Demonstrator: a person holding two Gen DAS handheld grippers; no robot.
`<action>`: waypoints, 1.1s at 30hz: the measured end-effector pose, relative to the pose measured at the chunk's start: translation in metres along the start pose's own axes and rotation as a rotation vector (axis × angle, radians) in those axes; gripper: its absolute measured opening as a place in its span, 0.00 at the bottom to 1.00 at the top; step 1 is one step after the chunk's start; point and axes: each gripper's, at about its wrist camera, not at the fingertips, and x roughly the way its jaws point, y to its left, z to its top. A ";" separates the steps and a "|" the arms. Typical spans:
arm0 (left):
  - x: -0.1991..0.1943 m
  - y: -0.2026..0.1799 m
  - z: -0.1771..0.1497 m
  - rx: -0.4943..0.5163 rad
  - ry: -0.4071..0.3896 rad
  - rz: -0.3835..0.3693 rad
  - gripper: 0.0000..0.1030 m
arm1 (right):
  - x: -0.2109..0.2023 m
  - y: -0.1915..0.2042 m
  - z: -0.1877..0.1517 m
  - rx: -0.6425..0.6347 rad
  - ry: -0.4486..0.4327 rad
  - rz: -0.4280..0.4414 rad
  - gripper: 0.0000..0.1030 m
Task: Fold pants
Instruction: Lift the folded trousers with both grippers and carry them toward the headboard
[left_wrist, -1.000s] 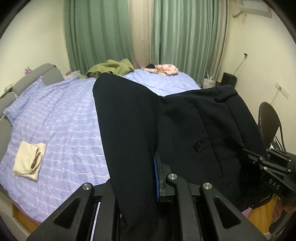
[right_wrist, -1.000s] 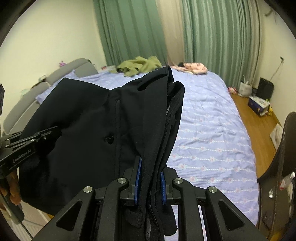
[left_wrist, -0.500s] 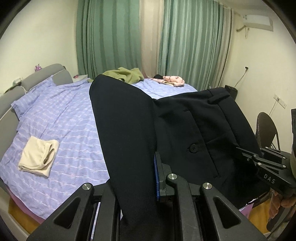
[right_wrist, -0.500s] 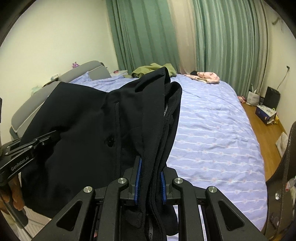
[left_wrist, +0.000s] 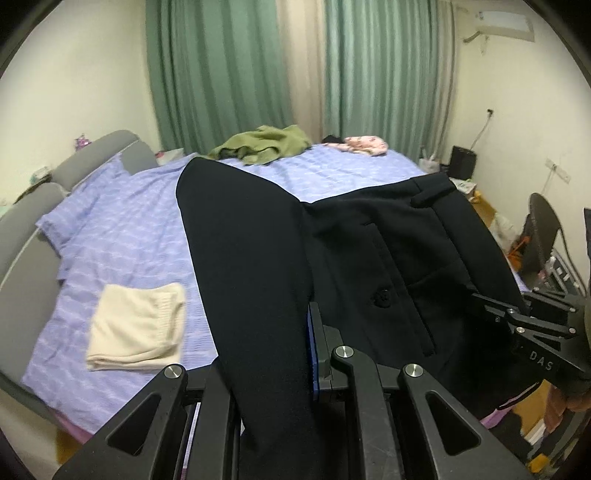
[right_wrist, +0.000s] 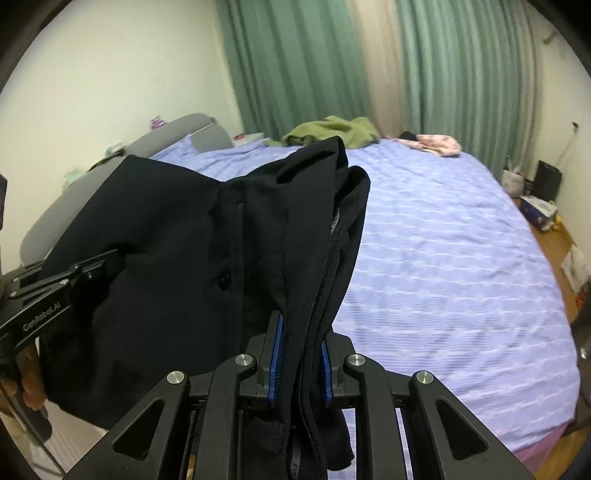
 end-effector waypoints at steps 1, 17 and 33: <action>-0.002 0.011 -0.002 -0.010 0.002 0.009 0.14 | 0.004 0.012 0.002 -0.021 0.006 0.011 0.18; -0.001 0.153 -0.026 -0.164 -0.034 0.137 0.14 | 0.060 0.124 0.044 -0.213 0.002 0.169 0.18; 0.082 0.356 -0.058 -0.047 0.133 -0.010 0.14 | 0.188 0.290 0.035 -0.063 0.167 0.091 0.18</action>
